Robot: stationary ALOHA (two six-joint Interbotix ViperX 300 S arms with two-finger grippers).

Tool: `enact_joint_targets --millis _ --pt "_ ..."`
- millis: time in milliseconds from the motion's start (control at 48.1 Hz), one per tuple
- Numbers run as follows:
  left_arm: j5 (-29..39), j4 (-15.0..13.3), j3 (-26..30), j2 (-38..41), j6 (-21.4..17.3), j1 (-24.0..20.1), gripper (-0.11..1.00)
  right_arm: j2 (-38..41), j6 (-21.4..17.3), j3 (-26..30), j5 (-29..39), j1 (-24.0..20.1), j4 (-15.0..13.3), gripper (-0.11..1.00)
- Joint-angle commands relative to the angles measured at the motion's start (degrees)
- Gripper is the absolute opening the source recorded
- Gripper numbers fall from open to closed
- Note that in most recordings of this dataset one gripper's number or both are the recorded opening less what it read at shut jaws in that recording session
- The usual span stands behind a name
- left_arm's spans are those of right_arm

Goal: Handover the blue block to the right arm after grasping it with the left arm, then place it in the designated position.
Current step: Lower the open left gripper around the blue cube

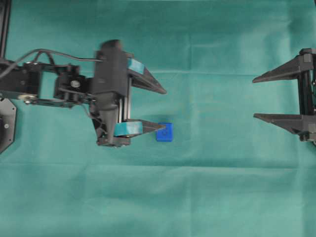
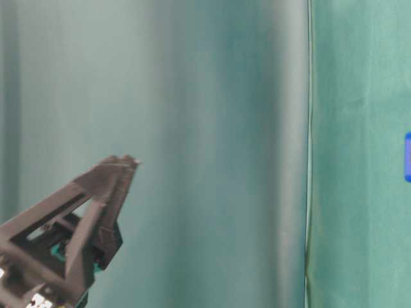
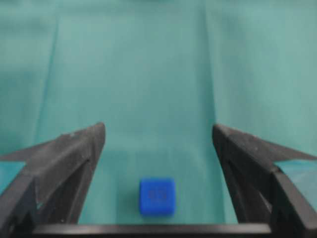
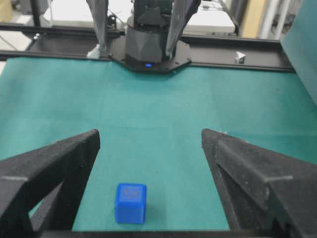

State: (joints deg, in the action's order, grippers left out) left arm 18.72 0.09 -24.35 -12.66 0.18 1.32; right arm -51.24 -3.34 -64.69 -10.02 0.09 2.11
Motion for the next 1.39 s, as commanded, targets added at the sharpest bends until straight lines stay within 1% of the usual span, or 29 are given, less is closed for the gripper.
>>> enact_joint_targets --millis 0,146,291,1373 --pt "6.1 0.2 4.8 0.8 -0.2 -0.1 1.0 0.4 0.0 1.6 -0.3 0.1 0.0 0.94" --pt "13.9 0.3 8.8 3.0 -0.4 -0.1 1.0 0.7 0.0 1.7 -0.3 0.1 0.0 0.94" --pt "18.7 0.4 11.3 4.3 -0.5 -0.2 1.0 1.1 0.0 1.7 -0.3 0.1 0.0 0.94" --pt "19.0 0.4 11.1 4.3 -0.4 -0.2 1.0 1.3 0.0 1.9 0.5 0.1 0.0 0.94"
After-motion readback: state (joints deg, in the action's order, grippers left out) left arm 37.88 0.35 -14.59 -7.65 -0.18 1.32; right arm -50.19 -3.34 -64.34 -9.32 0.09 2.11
